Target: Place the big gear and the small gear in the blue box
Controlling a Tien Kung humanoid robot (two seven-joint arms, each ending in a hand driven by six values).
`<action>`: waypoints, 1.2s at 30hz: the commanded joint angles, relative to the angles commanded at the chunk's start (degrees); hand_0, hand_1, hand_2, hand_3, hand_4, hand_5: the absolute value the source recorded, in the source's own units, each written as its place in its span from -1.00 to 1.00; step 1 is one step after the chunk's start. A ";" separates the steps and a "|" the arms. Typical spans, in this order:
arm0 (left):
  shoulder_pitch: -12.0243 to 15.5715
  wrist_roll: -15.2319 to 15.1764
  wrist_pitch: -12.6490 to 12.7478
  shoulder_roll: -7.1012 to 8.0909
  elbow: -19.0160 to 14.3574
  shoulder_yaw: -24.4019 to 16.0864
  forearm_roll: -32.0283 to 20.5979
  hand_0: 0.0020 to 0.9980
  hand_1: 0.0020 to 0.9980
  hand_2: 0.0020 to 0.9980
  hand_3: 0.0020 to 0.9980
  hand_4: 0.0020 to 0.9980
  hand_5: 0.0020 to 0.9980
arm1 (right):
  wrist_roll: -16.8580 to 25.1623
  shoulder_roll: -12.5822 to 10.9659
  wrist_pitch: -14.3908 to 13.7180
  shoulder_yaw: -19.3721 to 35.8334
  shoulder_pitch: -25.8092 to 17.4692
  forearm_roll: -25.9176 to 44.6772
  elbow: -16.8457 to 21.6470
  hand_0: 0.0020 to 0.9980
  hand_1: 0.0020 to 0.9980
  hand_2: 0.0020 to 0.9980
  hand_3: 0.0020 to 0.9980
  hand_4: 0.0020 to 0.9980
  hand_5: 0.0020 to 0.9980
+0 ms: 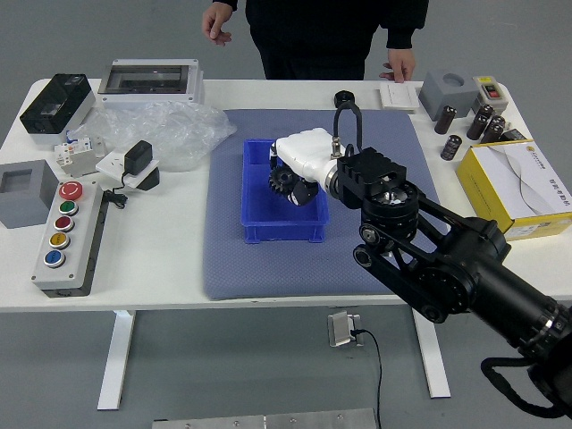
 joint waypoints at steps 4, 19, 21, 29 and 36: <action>0.03 0.04 -0.03 0.04 0.00 -0.06 0.15 0.72 0.69 0.69 0.71 0.53 -0.21 | 0.29 0.54 0.73 0.17 0.43 0.00 -0.72 0.12 -0.04 0.06 0.26 0.47 -0.84; -0.04 0.06 -0.06 0.07 0.00 -0.07 0.18 0.72 0.69 0.69 0.71 0.53 -0.22 | 0.98 0.86 2.44 1.60 1.91 1.00 -1.37 0.32 0.23 0.64 0.87 0.86 -0.43; -0.03 0.07 -0.03 0.05 0.00 -0.06 0.13 0.72 0.69 0.69 0.71 0.53 -0.22 | 0.95 0.61 2.29 1.78 1.99 1.05 -1.15 0.32 0.23 0.64 0.87 0.86 -0.43; -0.05 0.04 0.12 0.05 0.00 0.03 -0.32 0.72 0.69 0.69 0.71 0.53 -0.21 | 0.92 -3.74 1.16 3.84 2.39 1.43 -0.29 0.29 0.17 0.44 0.65 0.81 -0.45; -0.18 0.00 0.19 -0.08 0.00 0.17 -0.72 0.72 0.69 0.69 0.71 0.53 -0.22 | 1.57 -7.54 0.26 5.05 2.68 1.63 -2.17 0.24 0.10 0.35 0.44 0.67 -0.56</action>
